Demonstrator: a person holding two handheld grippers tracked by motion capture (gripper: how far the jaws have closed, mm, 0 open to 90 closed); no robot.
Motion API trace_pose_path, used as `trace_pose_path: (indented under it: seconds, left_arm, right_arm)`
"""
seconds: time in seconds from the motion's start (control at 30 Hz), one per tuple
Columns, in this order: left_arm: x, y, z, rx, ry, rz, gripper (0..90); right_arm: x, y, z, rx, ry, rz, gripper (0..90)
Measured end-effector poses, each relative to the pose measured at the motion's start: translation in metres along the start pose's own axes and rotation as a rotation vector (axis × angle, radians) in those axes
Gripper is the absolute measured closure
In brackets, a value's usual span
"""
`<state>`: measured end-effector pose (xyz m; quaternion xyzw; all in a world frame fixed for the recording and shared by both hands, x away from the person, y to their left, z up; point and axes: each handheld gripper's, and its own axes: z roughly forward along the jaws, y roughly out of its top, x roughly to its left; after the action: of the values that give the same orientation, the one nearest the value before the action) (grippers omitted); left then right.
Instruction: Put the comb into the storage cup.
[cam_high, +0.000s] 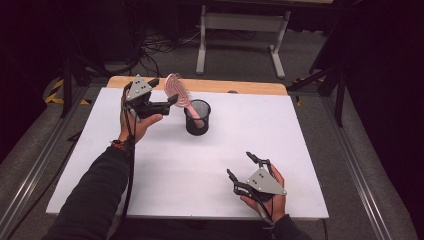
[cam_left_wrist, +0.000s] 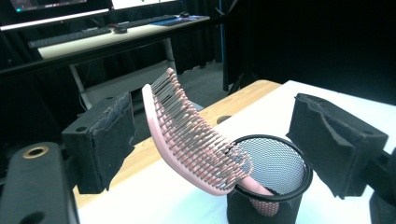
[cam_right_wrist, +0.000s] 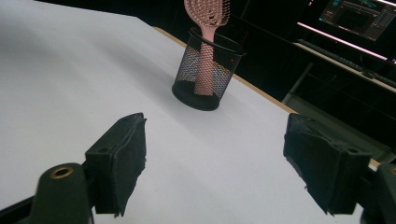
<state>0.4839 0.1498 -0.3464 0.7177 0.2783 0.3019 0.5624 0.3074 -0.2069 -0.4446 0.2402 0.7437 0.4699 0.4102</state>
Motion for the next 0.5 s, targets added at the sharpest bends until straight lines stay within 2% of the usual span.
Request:
trace_pose_path:
  seconds: [0.1, 0.2, 0.3, 0.5]
  left_arm:
    - [-0.0019, 0.0003, -0.0019, 0.009, -0.002, 0.019, 15.4]
    - [-0.0033, -0.0004, -0.0032, 0.009, -0.012, 0.020, 15.1]
    - [-0.0042, -0.0013, -0.0059, 0.005, -0.001, 0.022, 14.8]
    - [-0.0072, -0.0040, -0.0080, 0.011, -0.023, 0.025, 14.4]
  right_arm:
    - [0.0000, -0.0001, 0.0001, 0.001, 0.001, -0.002, 22.3]
    - [-0.0002, -0.0002, 0.0002, 0.001, -0.002, -0.001, 22.3]
    - [-0.0001, -0.0002, 0.0002, 0.001, -0.001, -0.002, 22.3]
    - [-0.0003, -0.0003, 0.0003, 0.002, -0.001, -0.001, 22.2]
